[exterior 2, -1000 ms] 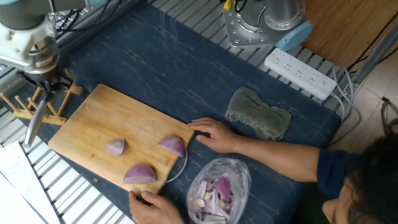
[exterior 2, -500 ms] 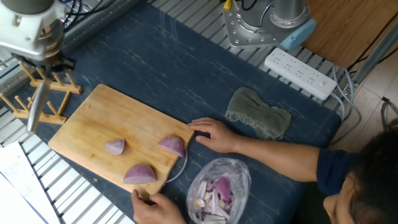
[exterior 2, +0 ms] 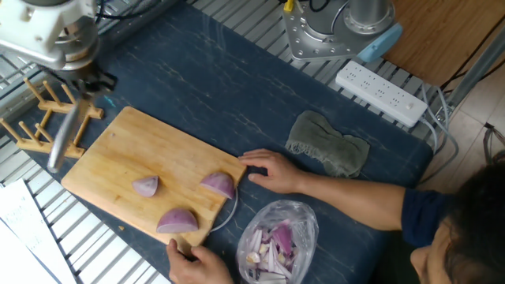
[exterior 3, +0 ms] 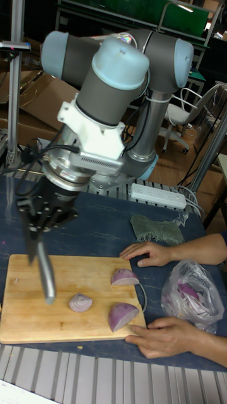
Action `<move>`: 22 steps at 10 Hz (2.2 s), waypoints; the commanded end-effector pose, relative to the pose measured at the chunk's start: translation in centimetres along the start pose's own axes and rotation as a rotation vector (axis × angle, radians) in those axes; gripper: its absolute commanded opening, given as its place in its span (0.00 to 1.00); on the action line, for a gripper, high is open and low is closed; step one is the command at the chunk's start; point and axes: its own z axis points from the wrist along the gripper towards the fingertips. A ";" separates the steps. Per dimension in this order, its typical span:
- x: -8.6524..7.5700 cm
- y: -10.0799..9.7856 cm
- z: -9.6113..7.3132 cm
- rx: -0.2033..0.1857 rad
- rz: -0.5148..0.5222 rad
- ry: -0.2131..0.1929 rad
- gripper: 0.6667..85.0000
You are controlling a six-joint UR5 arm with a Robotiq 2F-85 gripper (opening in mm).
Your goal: Chop the onions
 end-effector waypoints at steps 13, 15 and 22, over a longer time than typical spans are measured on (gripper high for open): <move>-4.6 0.8 1.8 -0.099 0.154 -0.076 0.00; -4.4 0.8 1.8 -0.098 0.180 -0.071 0.00; -5.2 1.0 1.7 -0.108 0.156 -0.103 0.00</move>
